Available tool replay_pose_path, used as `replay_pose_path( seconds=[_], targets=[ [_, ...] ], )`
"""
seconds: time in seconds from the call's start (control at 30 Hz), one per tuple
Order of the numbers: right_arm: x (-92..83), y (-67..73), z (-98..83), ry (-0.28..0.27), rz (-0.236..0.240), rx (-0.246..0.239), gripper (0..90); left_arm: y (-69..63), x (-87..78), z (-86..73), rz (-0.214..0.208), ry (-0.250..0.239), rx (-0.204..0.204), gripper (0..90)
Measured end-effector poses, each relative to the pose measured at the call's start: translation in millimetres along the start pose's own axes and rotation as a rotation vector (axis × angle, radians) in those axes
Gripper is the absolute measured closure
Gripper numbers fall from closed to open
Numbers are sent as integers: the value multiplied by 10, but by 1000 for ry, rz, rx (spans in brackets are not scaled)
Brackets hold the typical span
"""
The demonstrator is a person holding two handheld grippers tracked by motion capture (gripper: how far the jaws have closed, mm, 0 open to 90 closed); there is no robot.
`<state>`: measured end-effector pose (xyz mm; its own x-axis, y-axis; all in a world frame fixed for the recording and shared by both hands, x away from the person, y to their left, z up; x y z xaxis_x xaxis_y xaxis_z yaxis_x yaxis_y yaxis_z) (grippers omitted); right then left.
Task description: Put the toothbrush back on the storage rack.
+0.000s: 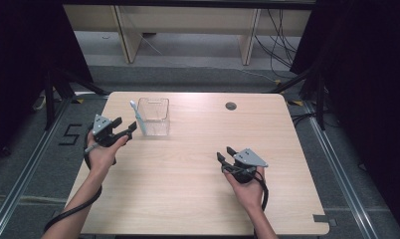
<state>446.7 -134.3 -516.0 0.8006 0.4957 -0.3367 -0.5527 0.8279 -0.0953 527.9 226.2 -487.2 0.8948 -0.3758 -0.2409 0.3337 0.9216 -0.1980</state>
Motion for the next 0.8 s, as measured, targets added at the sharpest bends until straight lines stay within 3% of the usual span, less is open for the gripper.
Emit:
replay_pose_path(
  seconds=[0.3, 0.33, 0.4, 0.53, 0.8],
  targets=[
    [5, 12, -11, 5, 9, 6, 553, -111, -242, -187, -14, -11, 24, 334],
    [-5, 20, -17, 11, 5, 25, 553, -116, -266, -207, -17, -16, 26, 334],
    [-3, 2, -18, 5, 4, 6, 553, -126, -319, -261, -21, -10, 26, 334],
    [2, 15, -26, 7, 18, 21, 552, -152, -427, -378, -29, -9, 32, 337],
    [-10, -2, -36, 12, 3, 11, 550, -205, -628, -610, -51, -9, 56, 336]
  ],
)
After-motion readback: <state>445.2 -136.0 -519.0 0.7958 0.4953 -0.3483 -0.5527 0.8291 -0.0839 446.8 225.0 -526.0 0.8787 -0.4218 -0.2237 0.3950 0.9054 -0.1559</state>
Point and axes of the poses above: each handheld gripper's, and its own axes: x roughly forward along the jaws, z roughly out of its top, y roughly to its left, the point moved 8 cm from there along x, roughly forward along the jaws, and after that the axes turned 5 degrees about -x, right-handed, at the moved point
